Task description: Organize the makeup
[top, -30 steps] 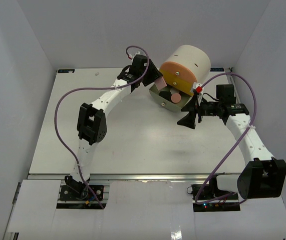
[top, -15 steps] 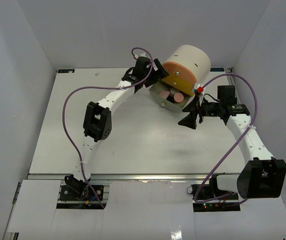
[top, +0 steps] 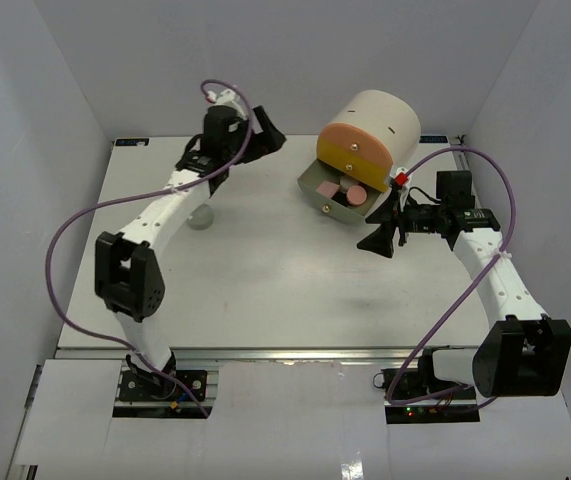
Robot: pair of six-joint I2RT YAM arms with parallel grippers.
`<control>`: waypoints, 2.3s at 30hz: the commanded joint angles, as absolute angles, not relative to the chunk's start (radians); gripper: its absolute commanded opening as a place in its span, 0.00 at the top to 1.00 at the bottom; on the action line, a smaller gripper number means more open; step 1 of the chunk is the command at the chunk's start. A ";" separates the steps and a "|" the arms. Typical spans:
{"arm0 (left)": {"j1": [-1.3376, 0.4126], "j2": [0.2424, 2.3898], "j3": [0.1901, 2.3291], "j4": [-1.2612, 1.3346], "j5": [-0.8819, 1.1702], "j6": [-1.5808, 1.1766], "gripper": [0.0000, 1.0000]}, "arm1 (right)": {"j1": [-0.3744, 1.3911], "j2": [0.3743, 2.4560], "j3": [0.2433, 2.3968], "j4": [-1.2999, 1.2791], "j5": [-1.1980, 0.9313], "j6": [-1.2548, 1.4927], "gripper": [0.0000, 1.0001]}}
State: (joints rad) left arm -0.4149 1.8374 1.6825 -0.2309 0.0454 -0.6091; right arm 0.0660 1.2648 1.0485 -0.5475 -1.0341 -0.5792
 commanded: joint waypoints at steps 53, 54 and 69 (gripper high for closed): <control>-0.156 1.906 1.459 -0.688 -0.356 -0.358 0.02 | 0.060 1.285 1.039 -0.519 -1.040 -0.576 0.10; -0.158 1.887 1.432 -0.698 -0.371 -0.377 0.02 | 0.060 1.283 1.039 -0.519 -1.042 -0.576 0.10; -0.185 1.814 1.216 -0.704 -0.192 -0.465 0.02 | 0.060 1.264 1.037 -0.519 -1.057 -0.575 0.10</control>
State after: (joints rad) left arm -0.1726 1.8282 1.2272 -0.7113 -0.2753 -0.4489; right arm 0.0654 1.2927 1.0481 -0.5438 -1.0245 -0.5785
